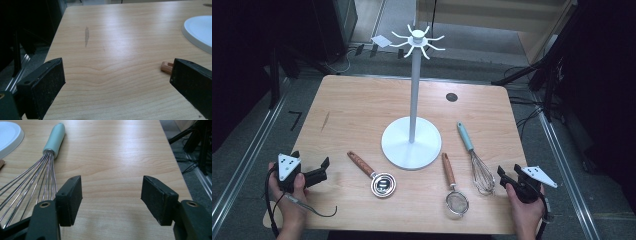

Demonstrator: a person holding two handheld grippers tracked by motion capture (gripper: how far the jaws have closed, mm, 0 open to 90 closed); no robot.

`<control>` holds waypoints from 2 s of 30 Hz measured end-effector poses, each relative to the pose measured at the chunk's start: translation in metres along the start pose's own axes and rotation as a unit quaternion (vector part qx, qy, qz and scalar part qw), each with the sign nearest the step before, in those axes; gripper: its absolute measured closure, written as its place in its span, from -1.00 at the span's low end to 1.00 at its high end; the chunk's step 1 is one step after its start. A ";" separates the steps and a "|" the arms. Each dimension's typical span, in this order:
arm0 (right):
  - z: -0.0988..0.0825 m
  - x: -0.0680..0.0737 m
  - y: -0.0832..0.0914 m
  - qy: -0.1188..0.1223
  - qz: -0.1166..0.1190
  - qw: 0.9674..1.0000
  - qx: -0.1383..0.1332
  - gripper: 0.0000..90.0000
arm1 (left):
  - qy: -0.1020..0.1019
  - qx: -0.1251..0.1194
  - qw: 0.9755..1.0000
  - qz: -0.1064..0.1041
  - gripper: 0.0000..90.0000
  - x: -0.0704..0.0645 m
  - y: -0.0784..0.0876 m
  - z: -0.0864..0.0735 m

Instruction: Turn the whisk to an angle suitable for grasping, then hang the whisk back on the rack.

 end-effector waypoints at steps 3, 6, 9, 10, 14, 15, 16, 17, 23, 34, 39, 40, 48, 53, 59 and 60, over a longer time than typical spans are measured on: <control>0.000 0.001 0.003 0.018 -0.008 1.000 -0.005 -0.08 | -0.007 0.005 1.000 -0.011 -1.00 -0.003 0.000 -0.001; 0.003 -0.001 0.005 0.009 -0.060 0.998 0.029 -0.52 | -0.014 0.004 1.000 -0.016 -1.00 -0.004 0.003 -0.002; 0.000 0.003 0.000 0.011 -0.067 0.995 0.079 -0.59 | -0.007 0.003 1.000 -0.030 -1.00 -0.004 0.003 -0.002; -0.002 0.007 -0.002 0.017 -0.061 0.993 0.095 -0.67 | -0.005 0.003 1.000 -0.030 -1.00 -0.004 0.003 -0.002; 0.006 0.017 -0.004 0.033 -0.079 0.990 0.113 -0.70 | 0.000 0.003 0.999 -0.033 -1.00 -0.003 0.002 -0.002; 0.006 0.017 -0.004 0.033 -0.079 0.990 0.113 -0.70 | 0.000 0.003 0.999 -0.033 -1.00 -0.003 0.002 -0.002; 0.011 0.017 -0.003 0.034 -0.082 0.990 0.109 -0.70 | 0.002 0.005 0.999 -0.035 -1.00 -0.003 0.002 -0.002; 0.020 0.018 0.000 0.025 -0.080 0.992 0.098 -0.62 | 0.003 0.005 0.999 -0.036 -1.00 -0.003 0.002 -0.002; 0.041 0.021 0.006 0.052 -0.070 0.994 0.065 -0.21 | 0.005 0.008 0.999 -0.038 -1.00 -0.003 0.001 -0.002; 0.072 0.050 -0.010 0.081 -0.003 0.992 0.099 0.12 | 0.004 0.008 0.999 -0.042 -1.00 -0.004 0.002 -0.002; 0.078 0.058 -0.019 0.097 0.016 0.987 0.130 0.22 | 0.002 0.010 0.999 -0.043 -1.00 -0.004 0.002 -0.002; 0.079 0.061 -0.021 0.100 0.020 0.986 0.135 0.25 | 0.002 0.010 0.999 -0.044 -1.00 -0.004 0.001 -0.002; 0.084 0.079 -0.036 0.039 0.059 0.969 0.237 0.28 | 0.002 0.010 0.999 -0.046 -1.00 -0.005 0.001 -0.002; 0.089 0.082 -0.047 0.040 0.045 0.966 0.252 0.29 | 0.002 0.010 0.999 -0.047 -1.00 -0.005 0.002 -0.002; 0.091 0.091 -0.059 0.027 0.054 0.953 0.296 0.28 | -0.001 0.014 0.999 -0.049 -1.00 -0.006 0.001 -0.003; 0.091 0.092 -0.061 0.026 0.053 0.952 0.300 0.27 | -0.001 0.016 0.999 -0.049 -1.00 -0.006 0.001 -0.003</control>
Point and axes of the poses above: each handheld gripper's, and its own axes: y roughly backward along the jaws, z roughly out of its top, x roughly to its left, the point moved 7 cm from there along -y, roughly forward along the jaws, and after that the axes turned 6 degrees about -y, right-handed, at the moved point
